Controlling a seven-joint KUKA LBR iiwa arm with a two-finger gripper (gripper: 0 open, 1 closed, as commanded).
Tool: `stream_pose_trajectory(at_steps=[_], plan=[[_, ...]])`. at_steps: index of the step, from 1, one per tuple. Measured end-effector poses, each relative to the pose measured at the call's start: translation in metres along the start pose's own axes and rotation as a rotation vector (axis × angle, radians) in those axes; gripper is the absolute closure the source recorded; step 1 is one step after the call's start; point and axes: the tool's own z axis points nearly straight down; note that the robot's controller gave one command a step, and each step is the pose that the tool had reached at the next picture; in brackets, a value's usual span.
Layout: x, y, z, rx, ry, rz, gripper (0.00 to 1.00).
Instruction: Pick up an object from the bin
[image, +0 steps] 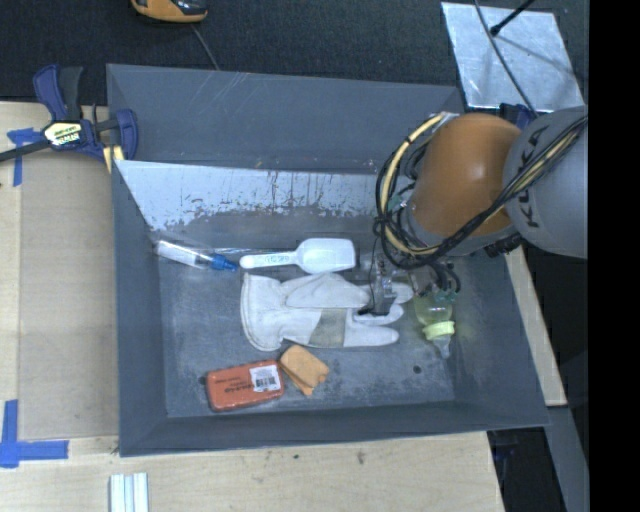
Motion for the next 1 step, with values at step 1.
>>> stream_pose_trajectory(at_steps=[1], plan=[[0.0002,0.0001,-0.0099,0.0,0.001,0.0,1.0]])
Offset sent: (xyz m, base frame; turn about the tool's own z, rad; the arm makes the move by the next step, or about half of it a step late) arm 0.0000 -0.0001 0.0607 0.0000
